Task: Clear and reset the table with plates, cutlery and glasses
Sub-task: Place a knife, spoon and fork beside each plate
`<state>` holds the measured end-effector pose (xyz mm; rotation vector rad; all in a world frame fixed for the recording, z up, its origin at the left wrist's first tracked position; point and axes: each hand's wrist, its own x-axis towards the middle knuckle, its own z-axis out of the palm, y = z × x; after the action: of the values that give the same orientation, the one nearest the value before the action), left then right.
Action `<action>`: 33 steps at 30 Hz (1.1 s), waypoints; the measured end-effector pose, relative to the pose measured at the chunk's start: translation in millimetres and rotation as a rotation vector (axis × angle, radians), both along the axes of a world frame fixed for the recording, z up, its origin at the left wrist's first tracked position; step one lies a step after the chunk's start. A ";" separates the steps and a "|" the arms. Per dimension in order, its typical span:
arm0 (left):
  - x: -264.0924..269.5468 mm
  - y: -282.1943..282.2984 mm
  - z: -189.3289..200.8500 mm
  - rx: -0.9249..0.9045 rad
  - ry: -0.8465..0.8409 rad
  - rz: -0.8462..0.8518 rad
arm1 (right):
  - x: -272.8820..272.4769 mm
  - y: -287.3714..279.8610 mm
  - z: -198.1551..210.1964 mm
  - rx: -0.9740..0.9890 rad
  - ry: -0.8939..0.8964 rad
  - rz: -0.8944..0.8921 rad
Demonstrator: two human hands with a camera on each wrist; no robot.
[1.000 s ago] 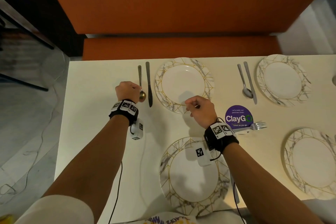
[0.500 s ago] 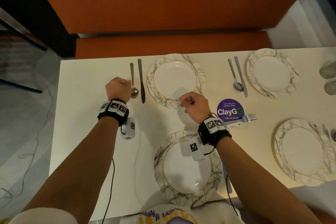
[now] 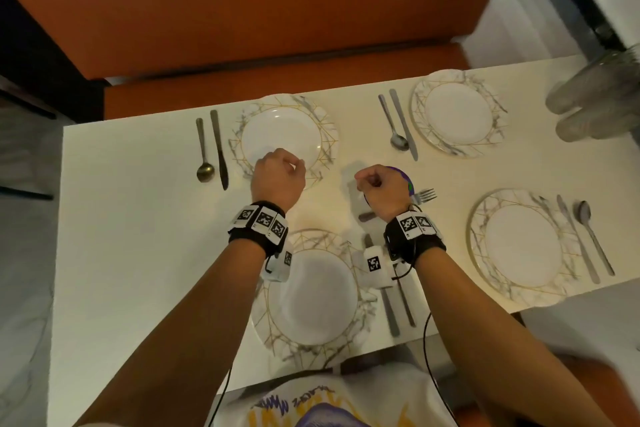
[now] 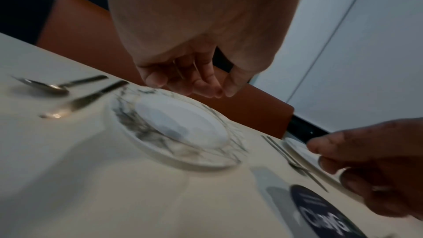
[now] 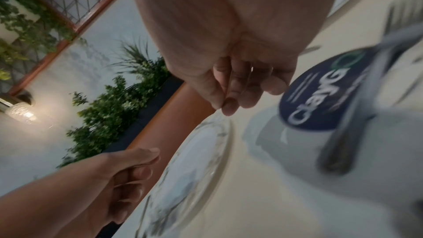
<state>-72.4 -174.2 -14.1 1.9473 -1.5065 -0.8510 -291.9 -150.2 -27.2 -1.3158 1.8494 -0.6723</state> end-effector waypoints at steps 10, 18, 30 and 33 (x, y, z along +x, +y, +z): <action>-144.7 18.6 -19.7 0.233 0.035 -0.353 | -117.1 6.9 -20.6 0.109 0.323 -0.047; -205.3 25.0 -38.5 0.294 -0.197 -0.465 | -156.8 -9.2 -34.5 0.301 0.296 0.046; -214.8 18.9 -20.0 0.303 -0.075 -0.288 | -166.4 -30.0 -2.4 0.049 0.008 0.071; -210.2 16.8 -10.0 0.237 0.049 -0.190 | -157.4 -36.0 14.4 -0.033 -0.108 -0.011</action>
<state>-282.6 -157.4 -24.1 1.9505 -1.6441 -1.1996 -449.3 -186.2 -12.8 -1.2662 1.7667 -0.7673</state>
